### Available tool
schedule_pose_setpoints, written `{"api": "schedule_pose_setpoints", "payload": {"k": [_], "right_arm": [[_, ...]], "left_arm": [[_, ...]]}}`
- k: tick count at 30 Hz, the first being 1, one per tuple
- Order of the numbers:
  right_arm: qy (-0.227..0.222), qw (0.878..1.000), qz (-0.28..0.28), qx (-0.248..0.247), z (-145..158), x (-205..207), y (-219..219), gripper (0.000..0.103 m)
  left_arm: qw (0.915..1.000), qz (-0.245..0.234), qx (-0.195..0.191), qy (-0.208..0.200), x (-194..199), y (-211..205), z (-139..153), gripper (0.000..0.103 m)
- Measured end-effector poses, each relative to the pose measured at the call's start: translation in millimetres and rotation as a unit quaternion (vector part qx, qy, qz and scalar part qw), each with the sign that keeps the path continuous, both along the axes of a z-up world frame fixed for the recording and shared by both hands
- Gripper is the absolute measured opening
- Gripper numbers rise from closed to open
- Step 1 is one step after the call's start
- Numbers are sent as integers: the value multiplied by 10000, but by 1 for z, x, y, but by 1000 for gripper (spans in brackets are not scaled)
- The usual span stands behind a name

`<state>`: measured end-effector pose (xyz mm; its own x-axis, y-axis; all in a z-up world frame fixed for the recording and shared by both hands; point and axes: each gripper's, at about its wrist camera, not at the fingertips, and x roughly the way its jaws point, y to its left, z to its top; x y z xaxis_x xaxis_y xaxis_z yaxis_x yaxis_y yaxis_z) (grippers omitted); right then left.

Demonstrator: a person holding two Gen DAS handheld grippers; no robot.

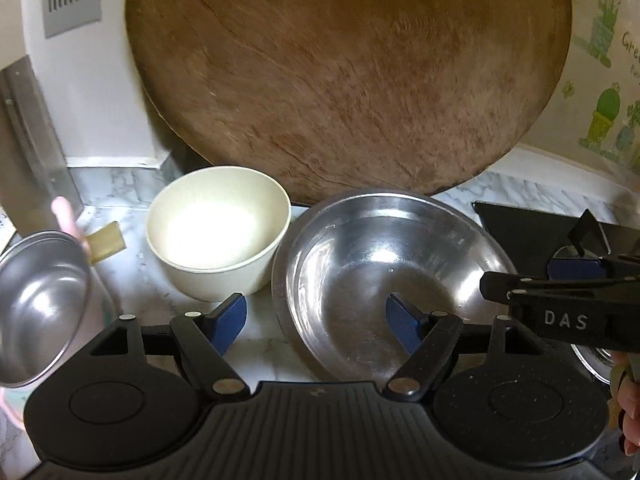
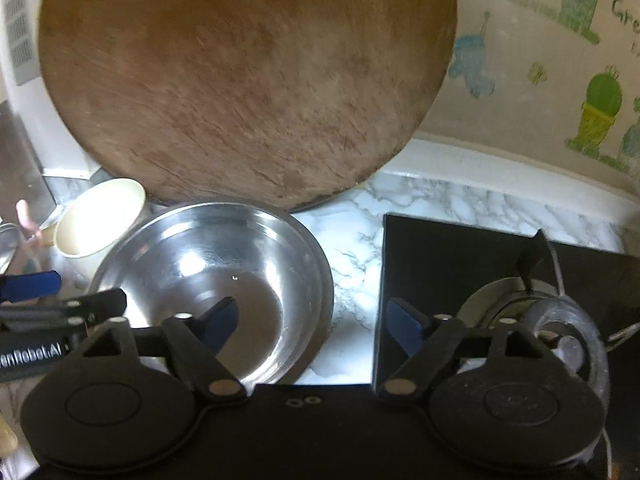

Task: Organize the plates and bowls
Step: 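Move both tools to the rim of the stainless steel bowl, then close both tools on the steel bowl rim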

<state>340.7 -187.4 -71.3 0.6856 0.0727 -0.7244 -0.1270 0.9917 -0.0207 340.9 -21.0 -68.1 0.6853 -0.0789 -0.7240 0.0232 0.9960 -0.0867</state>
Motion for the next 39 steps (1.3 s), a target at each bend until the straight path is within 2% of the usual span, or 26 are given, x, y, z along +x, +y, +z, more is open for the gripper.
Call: {"api": "schedule_pose_setpoints", "payload": {"k": [1,3,5,8,13,14,19,23,29,39], "right_arm": [[39,10000,-17,-7,-3,3,0,75],[97,10000,-9,19,-7,9,2,71],[166,9998,-26,60,-11,14,2,67],[278,9995,-56,100,-17,20,3,56],[370,9991,-94,192,-22,24,3,36],[369,9991,-81,186,-22,23,3,35],[328,9992,-187,104,-23,22,4,24],[396,9987,-274,137,-22,17,2,18],[327,9992,-224,67,-14,-3,6,18],[125,9999,-46,61,15,-59,14,18]], "left_arm": [[10000,27,-25,33,3,0,-2,76],[9999,38,-88,111,8,2,-6,66],[9997,67,-125,208,13,4,-9,61],[9993,117,-192,300,19,8,-14,54],[9982,199,-328,454,25,16,-17,35],[9980,203,-362,480,26,17,-17,29],[9976,302,-361,506,27,20,-18,15],[9977,288,-338,509,24,22,-17,14],[9986,224,-256,396,4,23,-6,14],[9990,277,-245,257,-58,35,24,14]]}}
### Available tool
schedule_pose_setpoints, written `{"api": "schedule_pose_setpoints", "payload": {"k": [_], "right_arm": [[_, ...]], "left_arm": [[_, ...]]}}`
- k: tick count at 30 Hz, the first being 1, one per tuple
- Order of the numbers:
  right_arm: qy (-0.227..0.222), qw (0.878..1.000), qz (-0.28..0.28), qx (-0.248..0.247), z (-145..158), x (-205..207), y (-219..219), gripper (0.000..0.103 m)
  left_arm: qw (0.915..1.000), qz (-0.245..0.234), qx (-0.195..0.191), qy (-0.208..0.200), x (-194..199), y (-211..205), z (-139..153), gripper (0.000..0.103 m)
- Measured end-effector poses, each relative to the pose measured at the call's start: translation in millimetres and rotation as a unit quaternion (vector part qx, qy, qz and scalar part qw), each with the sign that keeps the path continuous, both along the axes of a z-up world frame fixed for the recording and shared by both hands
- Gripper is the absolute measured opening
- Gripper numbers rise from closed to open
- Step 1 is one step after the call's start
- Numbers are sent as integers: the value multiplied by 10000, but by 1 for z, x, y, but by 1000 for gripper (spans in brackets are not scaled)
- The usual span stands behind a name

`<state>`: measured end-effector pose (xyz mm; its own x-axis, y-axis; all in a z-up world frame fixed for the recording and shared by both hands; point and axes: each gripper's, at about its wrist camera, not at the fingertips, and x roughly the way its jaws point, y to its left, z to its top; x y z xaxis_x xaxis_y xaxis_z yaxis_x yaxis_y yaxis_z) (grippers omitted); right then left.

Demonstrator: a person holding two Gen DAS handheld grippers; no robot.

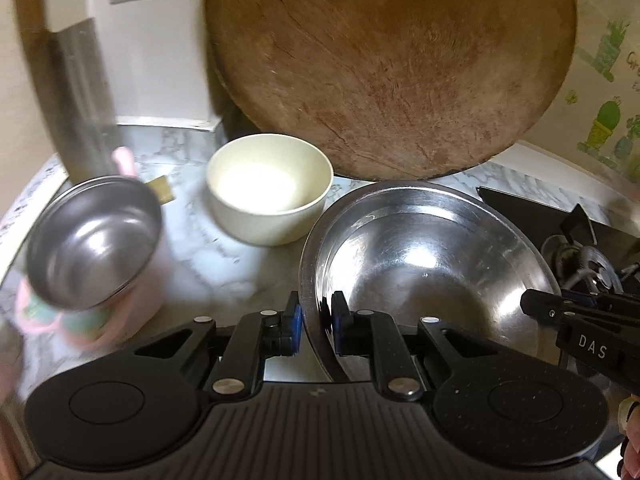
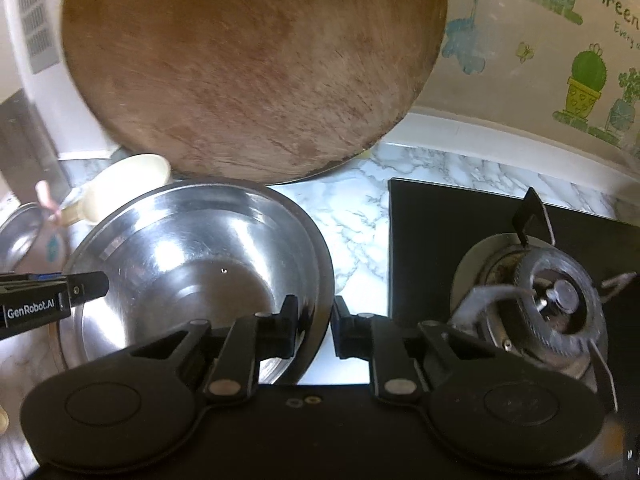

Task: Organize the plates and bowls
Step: 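Close both tools on the steel bowl rim, then carry the steel bowl beside the plate stack and lower it onto the counter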

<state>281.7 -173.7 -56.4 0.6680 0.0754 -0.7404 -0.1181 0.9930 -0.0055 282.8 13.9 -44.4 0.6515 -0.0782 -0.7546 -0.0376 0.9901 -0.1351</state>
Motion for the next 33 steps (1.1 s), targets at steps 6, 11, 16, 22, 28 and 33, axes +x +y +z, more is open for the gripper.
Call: {"api": "schedule_pose_setpoints", "payload": {"k": [6,11,16,22,28,33], "right_arm": [[-81,9995,301,113,15,-41,15,18],[-91,9976,663,168,20,-70,31,18],[-31,9948,1014,104,10,-94,49,18],[53,9926,1211,104,-3,-115,63,18],[101,9916,1287,39,-15,-131,66,18],[101,9911,1328,-27,-22,-140,66,18]], "left_arm": [[9992,385,-130,-13,-48,20,15,14],[9974,693,-189,6,-87,39,16,14],[9956,923,-135,45,-121,52,8,14],[9938,1104,-112,115,-147,60,-6,14],[9935,1130,-50,94,-164,59,-15,14],[9937,1108,-59,183,-172,57,-27,14]]}}
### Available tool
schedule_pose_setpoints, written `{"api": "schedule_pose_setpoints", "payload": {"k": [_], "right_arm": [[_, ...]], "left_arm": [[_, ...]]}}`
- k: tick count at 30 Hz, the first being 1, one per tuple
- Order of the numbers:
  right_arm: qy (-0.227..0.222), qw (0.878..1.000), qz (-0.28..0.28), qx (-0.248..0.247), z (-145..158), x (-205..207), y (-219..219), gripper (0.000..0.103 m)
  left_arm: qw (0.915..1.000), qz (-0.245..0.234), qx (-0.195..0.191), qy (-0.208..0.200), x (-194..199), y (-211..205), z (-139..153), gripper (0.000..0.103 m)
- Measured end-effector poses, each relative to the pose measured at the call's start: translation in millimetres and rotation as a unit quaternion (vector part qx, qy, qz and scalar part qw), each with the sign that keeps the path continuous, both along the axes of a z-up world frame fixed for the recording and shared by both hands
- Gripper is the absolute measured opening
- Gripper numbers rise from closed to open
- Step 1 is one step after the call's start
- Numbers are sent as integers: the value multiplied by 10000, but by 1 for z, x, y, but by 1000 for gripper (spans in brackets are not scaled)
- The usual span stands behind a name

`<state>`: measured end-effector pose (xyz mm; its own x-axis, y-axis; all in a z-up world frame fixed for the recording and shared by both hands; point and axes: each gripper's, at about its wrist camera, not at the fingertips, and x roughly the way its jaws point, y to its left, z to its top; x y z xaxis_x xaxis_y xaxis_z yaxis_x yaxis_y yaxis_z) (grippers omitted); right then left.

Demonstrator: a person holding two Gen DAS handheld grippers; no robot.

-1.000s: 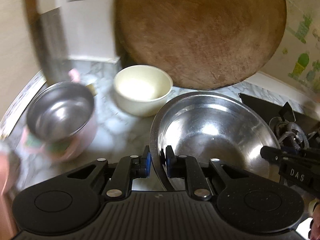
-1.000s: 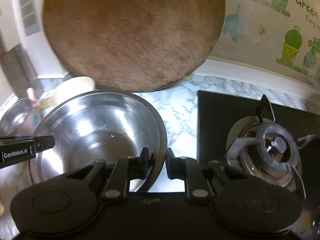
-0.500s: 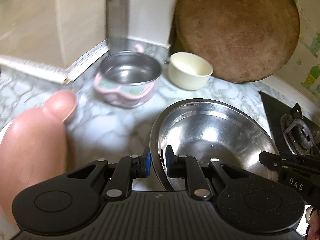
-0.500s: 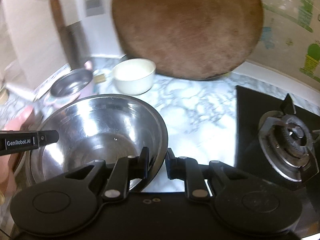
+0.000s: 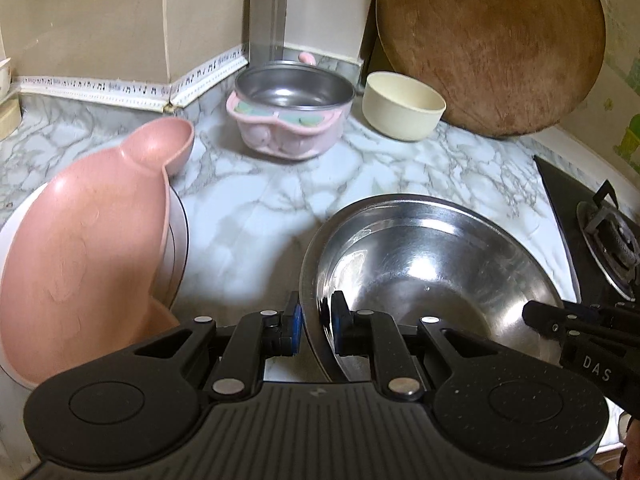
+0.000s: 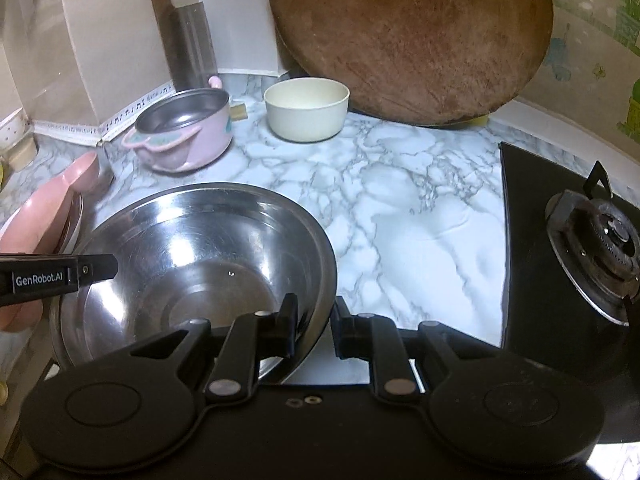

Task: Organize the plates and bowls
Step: 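Carry the steel bowl beside the plate stack and lower it onto the counter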

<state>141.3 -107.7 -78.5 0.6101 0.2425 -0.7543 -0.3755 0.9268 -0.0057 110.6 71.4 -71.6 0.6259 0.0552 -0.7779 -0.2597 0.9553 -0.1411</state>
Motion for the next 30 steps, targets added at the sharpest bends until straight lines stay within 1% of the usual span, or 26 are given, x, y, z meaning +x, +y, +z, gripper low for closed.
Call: {"api": "schedule_pose_setpoints", "payload": {"k": [7,10,18,22,26,30], "right_arm": [[32,10000,-2,2,-4,-7,-5,18],[138,9999,-2,39,-7,-8,-7,18],[268,9996,-32,20,-8,-8,-8,19],[197,9998,-18,-74,-5,-12,-7,19],[174,9998,-23,-118,0,-13,-9,19],[136,9998,-29,-138,5,-16,-12,22]], "left_arm": [[10000,-47,-28,44,-6,-3,-7,14],[9999,-62,-55,105,-7,-3,-11,14],[9998,-182,-5,128,-8,-5,-10,14],[9997,-195,-32,140,-9,-5,-10,14],[9996,-257,51,66,-13,-7,-7,14],[9995,-316,79,35,-17,-6,-2,15]]}}
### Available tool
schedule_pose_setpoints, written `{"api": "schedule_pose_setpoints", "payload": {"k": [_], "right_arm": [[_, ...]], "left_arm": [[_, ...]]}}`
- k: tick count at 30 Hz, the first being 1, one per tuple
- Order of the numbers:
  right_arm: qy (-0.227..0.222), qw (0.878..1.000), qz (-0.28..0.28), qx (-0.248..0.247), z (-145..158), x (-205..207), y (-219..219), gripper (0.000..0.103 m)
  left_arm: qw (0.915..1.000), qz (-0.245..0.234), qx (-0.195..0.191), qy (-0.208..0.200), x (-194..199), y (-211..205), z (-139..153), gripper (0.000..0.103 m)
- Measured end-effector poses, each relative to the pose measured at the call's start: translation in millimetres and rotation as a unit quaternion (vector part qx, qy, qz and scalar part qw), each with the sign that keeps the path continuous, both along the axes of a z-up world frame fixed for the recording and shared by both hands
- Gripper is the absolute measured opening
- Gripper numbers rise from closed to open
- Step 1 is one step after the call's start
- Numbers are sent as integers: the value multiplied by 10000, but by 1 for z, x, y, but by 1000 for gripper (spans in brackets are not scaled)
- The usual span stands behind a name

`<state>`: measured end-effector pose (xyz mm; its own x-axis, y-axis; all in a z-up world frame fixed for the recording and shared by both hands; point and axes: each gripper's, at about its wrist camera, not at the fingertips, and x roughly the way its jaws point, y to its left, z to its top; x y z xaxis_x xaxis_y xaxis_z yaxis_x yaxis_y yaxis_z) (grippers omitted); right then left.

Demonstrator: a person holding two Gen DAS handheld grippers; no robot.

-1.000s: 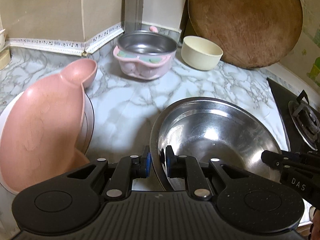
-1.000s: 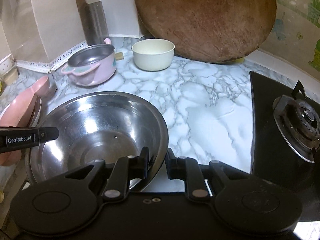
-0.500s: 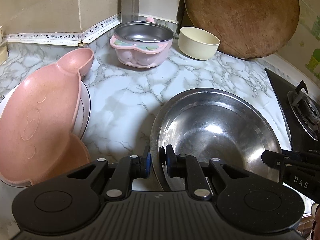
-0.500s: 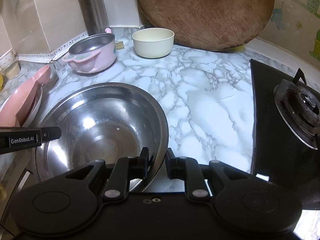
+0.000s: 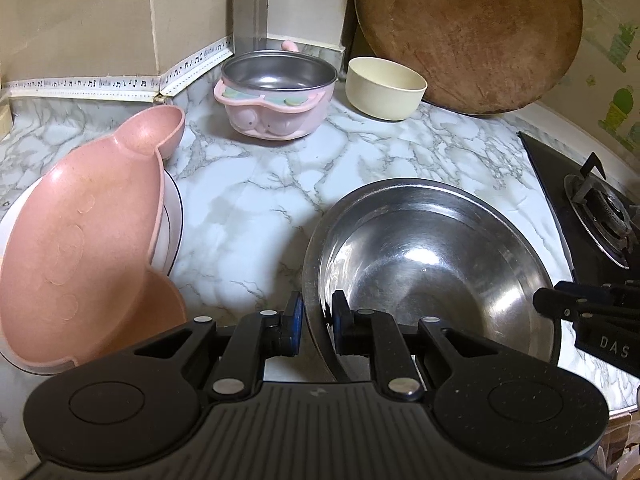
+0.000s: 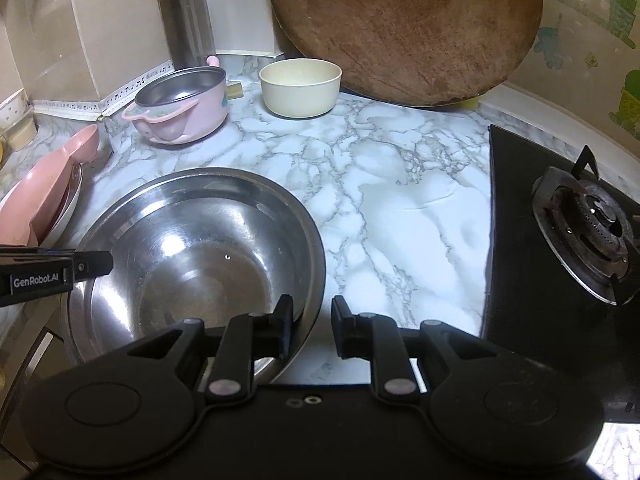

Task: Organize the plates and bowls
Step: 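Carry the steel bowl beside the plate stack and lower it onto the counter, then open both tools and move them to the pink saucepan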

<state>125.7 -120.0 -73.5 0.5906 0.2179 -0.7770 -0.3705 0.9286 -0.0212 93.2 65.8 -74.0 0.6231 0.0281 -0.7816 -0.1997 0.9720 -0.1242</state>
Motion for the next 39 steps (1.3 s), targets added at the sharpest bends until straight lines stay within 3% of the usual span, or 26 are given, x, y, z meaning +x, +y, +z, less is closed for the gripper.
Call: {"api": "schedule_pose_setpoints", "payload": {"k": [7,10,12,16,26,30,36,39], "right_arm": [[-223,9997,-2,-34,16,-5,-7,26],[-366,9993,-38,-57,25,-5,-9,29],[-463,9989,-40,-59,31,-5,-10,32],[-590,9982,-78,-41,41,-2,-13,48],[-801,9968,49,49,59,5,-5,64],[-911,9957,105,105,66,12,1,79],[-1124,9930,212,298,78,26,14,98],[-1189,9916,305,413,84,35,22,102]], "left_arm": [[9997,18,148,-194,-9,5,18,16],[9993,66,196,-312,-11,11,27,32],[9987,111,225,-439,-12,14,34,49],[9977,92,315,-600,-9,19,47,50],[9960,8,413,-791,9,32,65,62],[9949,-5,461,-900,18,39,70,72],[9941,-34,509,-962,36,49,76,76],[9938,-53,569,-952,46,54,77,76]]}}
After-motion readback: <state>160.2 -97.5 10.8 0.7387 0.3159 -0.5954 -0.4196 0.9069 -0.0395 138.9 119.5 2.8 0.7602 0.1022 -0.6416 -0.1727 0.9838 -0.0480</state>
